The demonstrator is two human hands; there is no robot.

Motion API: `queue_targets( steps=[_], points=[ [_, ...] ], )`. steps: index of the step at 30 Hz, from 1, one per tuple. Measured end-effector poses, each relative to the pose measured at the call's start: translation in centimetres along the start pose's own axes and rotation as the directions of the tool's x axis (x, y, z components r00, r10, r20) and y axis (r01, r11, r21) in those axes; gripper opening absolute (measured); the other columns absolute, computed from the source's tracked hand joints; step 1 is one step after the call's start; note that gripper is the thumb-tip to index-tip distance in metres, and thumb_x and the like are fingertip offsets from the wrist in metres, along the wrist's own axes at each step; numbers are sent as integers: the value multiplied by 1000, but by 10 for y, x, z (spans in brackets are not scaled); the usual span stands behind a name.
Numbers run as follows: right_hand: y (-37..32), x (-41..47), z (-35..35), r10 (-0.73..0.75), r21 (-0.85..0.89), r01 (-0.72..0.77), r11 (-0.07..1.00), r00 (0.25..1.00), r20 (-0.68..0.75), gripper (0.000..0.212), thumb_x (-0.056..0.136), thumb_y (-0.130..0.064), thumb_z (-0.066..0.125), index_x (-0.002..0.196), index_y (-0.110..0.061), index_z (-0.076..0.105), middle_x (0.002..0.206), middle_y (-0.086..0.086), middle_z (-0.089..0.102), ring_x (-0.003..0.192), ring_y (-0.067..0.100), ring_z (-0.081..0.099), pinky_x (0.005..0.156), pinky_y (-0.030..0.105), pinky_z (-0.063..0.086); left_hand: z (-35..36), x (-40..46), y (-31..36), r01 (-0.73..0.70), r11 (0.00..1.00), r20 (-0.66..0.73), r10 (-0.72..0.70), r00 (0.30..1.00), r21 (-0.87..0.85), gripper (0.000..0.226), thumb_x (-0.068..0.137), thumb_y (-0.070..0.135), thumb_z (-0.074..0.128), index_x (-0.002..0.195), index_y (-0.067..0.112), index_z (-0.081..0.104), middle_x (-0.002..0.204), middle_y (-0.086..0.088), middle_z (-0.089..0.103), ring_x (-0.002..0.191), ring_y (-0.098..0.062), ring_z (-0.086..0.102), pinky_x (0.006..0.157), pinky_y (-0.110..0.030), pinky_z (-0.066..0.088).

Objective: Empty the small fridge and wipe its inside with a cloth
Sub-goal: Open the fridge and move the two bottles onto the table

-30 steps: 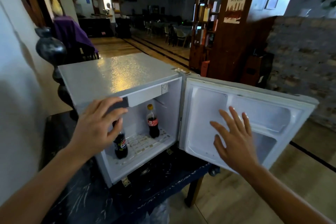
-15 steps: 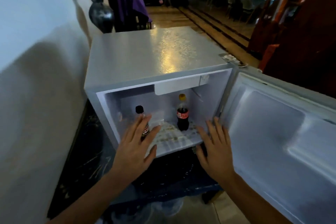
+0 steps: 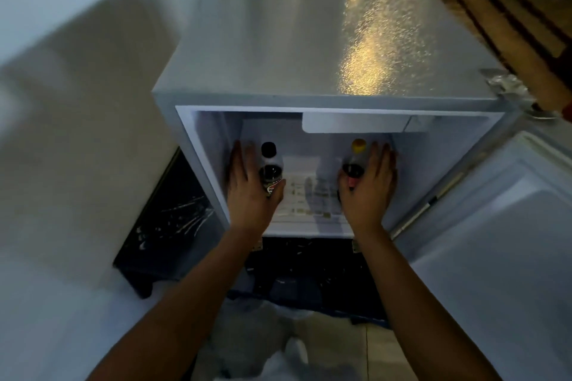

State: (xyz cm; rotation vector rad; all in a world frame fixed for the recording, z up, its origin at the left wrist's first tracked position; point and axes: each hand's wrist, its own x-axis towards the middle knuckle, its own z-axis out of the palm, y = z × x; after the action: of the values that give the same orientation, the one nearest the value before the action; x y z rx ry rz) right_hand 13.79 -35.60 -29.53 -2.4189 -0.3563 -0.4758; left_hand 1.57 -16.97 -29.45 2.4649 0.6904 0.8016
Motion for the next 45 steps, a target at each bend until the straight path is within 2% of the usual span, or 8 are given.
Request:
queue_targets(
  steps=[12, 15, 20, 27, 32, 38, 43, 45],
  points=[
    [20, 13, 26, 20, 42, -21, 999, 1000, 19, 69, 82, -24, 75, 144, -3, 51, 150, 22, 48, 135, 42, 50, 108, 53, 44, 33, 29, -11, 242, 966, 224, -217, 950, -88, 105, 85, 42, 80, 164, 27, 11, 161, -10, 43, 144, -36, 47, 118, -52, 42],
    [26, 14, 29, -4, 133, 6, 991, 1000, -18, 65, 81, -19, 76, 140, -3, 53, 143, 21, 56, 129, 40, 55, 110, 46, 45, 41, 29, -18, 267, 958, 227, -239, 944, -101, 94, 86, 35, 79, 160, 28, 23, 149, -12, 54, 134, -37, 55, 112, -46, 47],
    [33, 7, 33, 44, 228, -50, 972, 999, 30, 72, 81, -21, 78, 145, -22, 45, 129, 12, 66, 112, 30, 64, 93, 27, 46, 49, 28, -23, 326, 934, 247, -284, 927, -149, 82, 87, 35, 78, 154, 34, 31, 145, -7, 58, 127, -32, 61, 96, -26, 37],
    [38, 4, 30, 145, 280, -176, 944, 981, 129, 75, 83, -28, 77, 145, -36, 37, 140, 7, 60, 119, 29, 63, 93, 27, 41, 32, 22, -11, 431, 851, 327, -332, 885, -301, 67, 89, 18, 77, 148, 27, 45, 126, -3, 68, 116, -28, 67, 96, -33, 53],
    [44, 1, 22, 234, 404, -300, 864, 950, 205, 76, 83, -26, 82, 149, -30, 43, 139, 2, 61, 119, 22, 63, 102, 30, 49, 4, 4, -5, 396, 827, 363, -255, 896, -398, 71, 79, 11, 88, 141, 23, 55, 105, 13, 67, 89, 7, 65, 70, 4, 46],
    [28, -13, -10, 140, 534, -231, 813, 968, 207, 77, 75, -55, 79, 143, -38, 47, 130, -14, 63, 115, 5, 62, 101, 34, 54, -39, -11, 5, 289, 812, 320, -135, 938, -507, 74, 71, 25, 94, 135, 32, 58, 115, 14, 71, 104, -2, 69, 87, -15, 51],
    [2, -46, -40, 21, 594, -145, 791, 977, 210, 69, 82, -58, 75, 143, -40, 47, 135, -10, 62, 125, 9, 60, 105, 45, 52, -85, -23, 7, 207, 788, 306, -25, 952, -580, 69, 62, 54, 86, 123, 63, 54, 118, 31, 68, 109, 10, 65, 85, 0, 49],
    [-13, -63, -51, 17, 594, -143, 792, 977, 212, 72, 81, -62, 73, 144, -37, 47, 137, -8, 61, 127, 10, 58, 107, 46, 51, -102, -28, 1, 180, 786, 305, 11, 952, -591, 68, 62, 56, 85, 122, 63, 54, 118, 29, 68, 109, 6, 67, 88, -4, 52]
  ],
)
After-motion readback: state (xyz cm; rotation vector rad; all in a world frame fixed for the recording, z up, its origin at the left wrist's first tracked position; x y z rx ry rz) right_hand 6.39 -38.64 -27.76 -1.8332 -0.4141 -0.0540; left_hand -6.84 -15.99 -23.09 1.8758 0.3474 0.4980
